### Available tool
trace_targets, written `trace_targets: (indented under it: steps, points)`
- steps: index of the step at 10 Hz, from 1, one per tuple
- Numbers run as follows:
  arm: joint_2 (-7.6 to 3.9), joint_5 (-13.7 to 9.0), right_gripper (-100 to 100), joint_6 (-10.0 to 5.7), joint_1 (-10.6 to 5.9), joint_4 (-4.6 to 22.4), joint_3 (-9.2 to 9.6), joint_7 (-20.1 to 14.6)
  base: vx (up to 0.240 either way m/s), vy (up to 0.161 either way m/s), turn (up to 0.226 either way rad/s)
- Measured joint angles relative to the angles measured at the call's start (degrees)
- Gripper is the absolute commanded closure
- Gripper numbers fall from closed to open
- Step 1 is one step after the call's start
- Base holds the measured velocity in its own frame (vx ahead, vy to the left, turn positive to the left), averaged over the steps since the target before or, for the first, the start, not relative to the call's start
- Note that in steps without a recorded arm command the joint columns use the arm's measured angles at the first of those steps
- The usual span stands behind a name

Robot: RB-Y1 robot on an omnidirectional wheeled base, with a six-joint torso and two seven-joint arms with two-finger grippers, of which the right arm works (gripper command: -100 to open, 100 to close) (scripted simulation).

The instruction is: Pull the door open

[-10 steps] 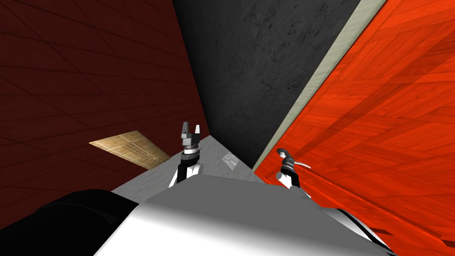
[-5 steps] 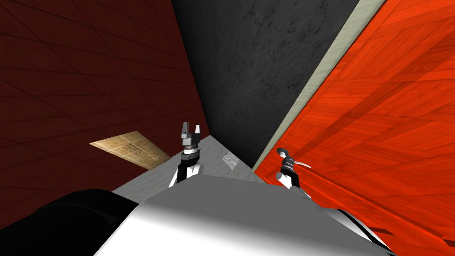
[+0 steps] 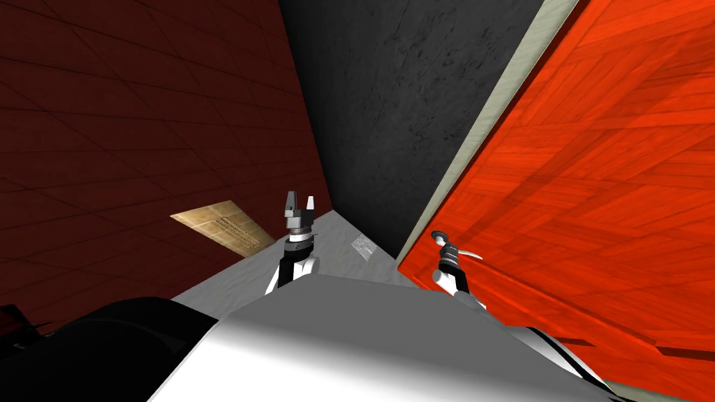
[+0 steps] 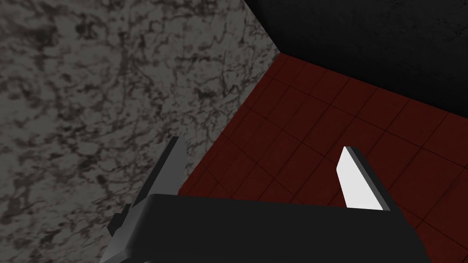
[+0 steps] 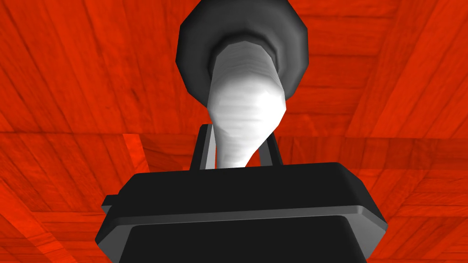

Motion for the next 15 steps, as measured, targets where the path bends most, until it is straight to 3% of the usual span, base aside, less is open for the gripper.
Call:
trace_targets:
  steps: [2, 5, 13, 15]
  points:
    - [-0.09, 1.67, 100, 0.94, 0.52, -1.82, 0.91, -0.54, -0.25, -0.009, 0.06]
    - [0.21, 3.64, 100, 1.34, 0.12, -1.49, 2.46, -2.16, -0.18, -0.011, 0.056]
    - [-1.81, 7.34, 100, 0.79, 1.23, -3.6, 6.9, -7.31, -0.243, -0.02, 0.101]
    - [-1.89, 7.54, 100, 0.95, 1.66, -3.65, 7.51, -7.84, -0.185, -0.031, 0.098]
